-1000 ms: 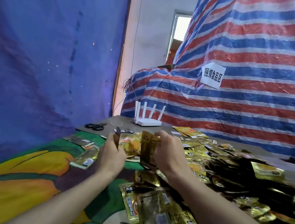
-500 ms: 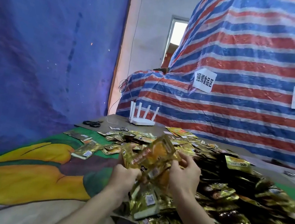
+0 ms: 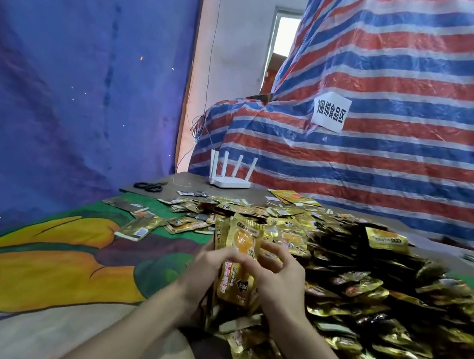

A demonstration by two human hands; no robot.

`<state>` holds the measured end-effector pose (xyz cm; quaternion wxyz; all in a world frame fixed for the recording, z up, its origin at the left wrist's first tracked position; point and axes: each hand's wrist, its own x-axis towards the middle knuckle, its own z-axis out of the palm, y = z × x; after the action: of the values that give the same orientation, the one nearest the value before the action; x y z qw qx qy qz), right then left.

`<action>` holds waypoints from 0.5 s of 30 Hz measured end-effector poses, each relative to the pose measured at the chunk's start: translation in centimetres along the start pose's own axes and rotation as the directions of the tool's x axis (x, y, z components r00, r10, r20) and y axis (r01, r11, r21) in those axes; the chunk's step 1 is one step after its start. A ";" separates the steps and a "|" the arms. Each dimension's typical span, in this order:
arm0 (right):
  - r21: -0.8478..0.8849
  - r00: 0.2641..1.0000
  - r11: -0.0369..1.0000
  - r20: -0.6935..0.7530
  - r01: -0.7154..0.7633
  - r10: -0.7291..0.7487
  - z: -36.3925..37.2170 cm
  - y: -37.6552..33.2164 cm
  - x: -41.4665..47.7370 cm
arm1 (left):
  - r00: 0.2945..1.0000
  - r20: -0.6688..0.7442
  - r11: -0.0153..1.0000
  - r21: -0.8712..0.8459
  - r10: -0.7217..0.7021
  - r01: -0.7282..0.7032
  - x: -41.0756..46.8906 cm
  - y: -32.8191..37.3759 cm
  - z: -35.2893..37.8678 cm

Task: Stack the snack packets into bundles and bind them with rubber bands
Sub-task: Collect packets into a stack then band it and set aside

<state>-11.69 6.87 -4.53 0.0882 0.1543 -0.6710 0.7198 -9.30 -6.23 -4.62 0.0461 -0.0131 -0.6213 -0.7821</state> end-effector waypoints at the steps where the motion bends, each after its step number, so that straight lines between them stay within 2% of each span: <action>1: 0.003 1.000 1.000 0.012 -0.002 0.002 -0.2 0.0 0.0 | 0.999 -0.025 0.999 -0.019 -0.039 0.038 0.0 0.1 -0.1; 5: 0.034 0.996 0.997 0.053 -0.069 0.068 -0.4 0.0 0.2 | 0.970 -0.241 0.992 0.123 0.023 0.008 0.2 -0.2 -0.4; 9: 0.090 0.988 0.987 0.094 -0.131 0.123 -0.6 0.0 0.3 | 0.974 -0.218 0.987 0.154 0.068 -0.035 0.6 -0.6 -0.7; 12: 0.103 0.992 0.991 0.101 -0.090 0.080 -0.7 -0.1 0.4 | 0.947 -0.259 0.976 0.152 0.190 -0.155 0.9 -1.1 -0.6; 15: 0.114 0.984 0.992 0.172 -0.056 0.036 -0.8 -0.1 0.3 | 0.935 -0.258 0.963 0.173 0.245 -0.205 0.7 -1.0 -0.4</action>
<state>-12.05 7.66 -4.33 0.0047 0.2046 -0.6357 0.7443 -10.10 -6.46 -5.59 0.2227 0.0285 -0.6577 -0.7191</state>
